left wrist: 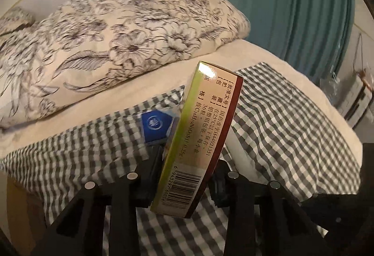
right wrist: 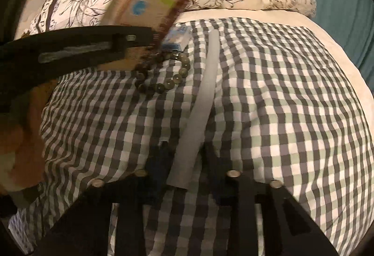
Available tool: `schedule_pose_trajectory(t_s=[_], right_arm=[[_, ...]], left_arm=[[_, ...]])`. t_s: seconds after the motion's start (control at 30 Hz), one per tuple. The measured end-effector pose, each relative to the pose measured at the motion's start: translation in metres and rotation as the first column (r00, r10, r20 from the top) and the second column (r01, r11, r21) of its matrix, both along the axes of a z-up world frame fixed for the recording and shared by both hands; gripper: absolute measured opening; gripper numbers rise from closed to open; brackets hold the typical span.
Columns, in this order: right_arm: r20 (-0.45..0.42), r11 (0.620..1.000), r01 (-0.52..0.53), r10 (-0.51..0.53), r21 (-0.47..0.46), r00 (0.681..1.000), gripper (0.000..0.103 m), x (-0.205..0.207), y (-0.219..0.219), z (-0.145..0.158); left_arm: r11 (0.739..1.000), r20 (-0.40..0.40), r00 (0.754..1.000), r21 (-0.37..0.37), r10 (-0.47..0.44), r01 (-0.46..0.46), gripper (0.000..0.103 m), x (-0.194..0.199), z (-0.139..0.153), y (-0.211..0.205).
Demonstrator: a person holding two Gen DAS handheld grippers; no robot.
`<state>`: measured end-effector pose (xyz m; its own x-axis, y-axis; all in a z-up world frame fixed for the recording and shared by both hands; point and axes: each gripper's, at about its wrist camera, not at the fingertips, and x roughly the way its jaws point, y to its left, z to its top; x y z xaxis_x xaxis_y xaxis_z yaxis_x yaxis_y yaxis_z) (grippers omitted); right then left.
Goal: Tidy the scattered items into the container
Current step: 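Grasp the tan medicine box with the left gripper while the right grasps the white strip, then carry the medicine box and white strip with both grippers over the cardboard box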
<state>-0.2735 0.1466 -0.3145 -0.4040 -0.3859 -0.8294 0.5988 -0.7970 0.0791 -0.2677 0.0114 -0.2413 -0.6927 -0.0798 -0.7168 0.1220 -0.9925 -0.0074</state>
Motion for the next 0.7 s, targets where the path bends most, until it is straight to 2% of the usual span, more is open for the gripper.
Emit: schedule_pose_trajectory(t_s=[0.13, 0.47, 0.7], right_arm=[[-0.007, 1.0, 0.018, -0.018, 0.015, 1.0, 0.011, 0.008, 0.004, 0.007], [-0.005, 0.995, 0.092, -0.092, -0.027, 0.996, 0.01, 0.017, 0.045, 0.036], [-0.041, 0.993, 0.104, -0.107, -0.057, 0.993, 0.01, 0.043, 0.072, 0.069]], left_arm=[[0.999, 0.001, 1.0, 0.02, 0.028, -0.028, 0.036, 0.016, 0.009, -0.002], [0.998, -0.024, 0.999, 0.05, 0.049, -0.047, 0.036, 0.059, 0.045, 0.003], [0.997, -0.057, 0.997, 0.06, 0.059, -0.056, 0.036, 0.096, 0.072, 0.01]])
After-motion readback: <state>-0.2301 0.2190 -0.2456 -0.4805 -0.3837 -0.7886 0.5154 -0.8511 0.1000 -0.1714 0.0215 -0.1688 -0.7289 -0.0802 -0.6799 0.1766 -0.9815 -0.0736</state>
